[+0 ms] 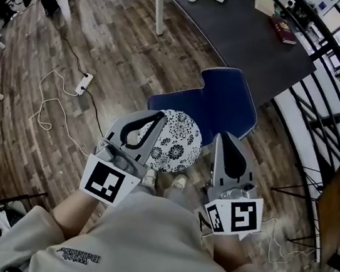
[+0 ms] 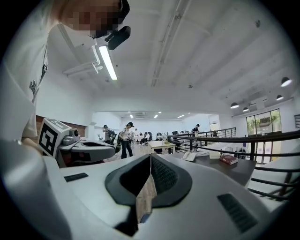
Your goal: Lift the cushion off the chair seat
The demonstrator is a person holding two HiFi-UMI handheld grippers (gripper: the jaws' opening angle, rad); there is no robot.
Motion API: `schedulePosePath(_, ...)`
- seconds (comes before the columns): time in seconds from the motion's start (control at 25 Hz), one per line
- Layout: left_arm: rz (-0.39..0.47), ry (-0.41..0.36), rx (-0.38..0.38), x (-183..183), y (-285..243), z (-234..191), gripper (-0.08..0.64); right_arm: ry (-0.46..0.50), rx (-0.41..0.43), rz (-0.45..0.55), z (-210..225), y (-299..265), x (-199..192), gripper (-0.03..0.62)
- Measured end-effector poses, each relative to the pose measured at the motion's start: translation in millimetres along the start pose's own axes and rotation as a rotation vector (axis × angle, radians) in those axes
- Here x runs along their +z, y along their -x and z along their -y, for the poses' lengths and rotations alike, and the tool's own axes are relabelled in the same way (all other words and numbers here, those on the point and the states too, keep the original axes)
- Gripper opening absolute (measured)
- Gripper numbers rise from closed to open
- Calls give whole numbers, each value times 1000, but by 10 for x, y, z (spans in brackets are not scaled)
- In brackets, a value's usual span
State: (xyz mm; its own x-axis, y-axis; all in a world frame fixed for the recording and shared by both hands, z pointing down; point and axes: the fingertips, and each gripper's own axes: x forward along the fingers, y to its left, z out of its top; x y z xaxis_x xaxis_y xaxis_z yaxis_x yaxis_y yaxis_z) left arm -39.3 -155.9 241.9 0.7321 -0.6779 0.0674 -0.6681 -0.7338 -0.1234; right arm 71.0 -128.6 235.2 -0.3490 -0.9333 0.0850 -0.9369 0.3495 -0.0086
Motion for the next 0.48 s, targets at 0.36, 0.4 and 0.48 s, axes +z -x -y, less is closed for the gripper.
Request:
schedulePosePath(0.36,-26,-21,66,-267,-283,-224,5,-41,-12,-21,292,-232,-253,5)
schedulePosePath(0.4,-26,-25,69,-301,-328,-253,5,-34,-15,-30,329,-287,-304,5)
schedulePosePath(0.48,-30,-31,71,-396,-419,-291,5,-26,-19,-49,406,-405,-425,8)
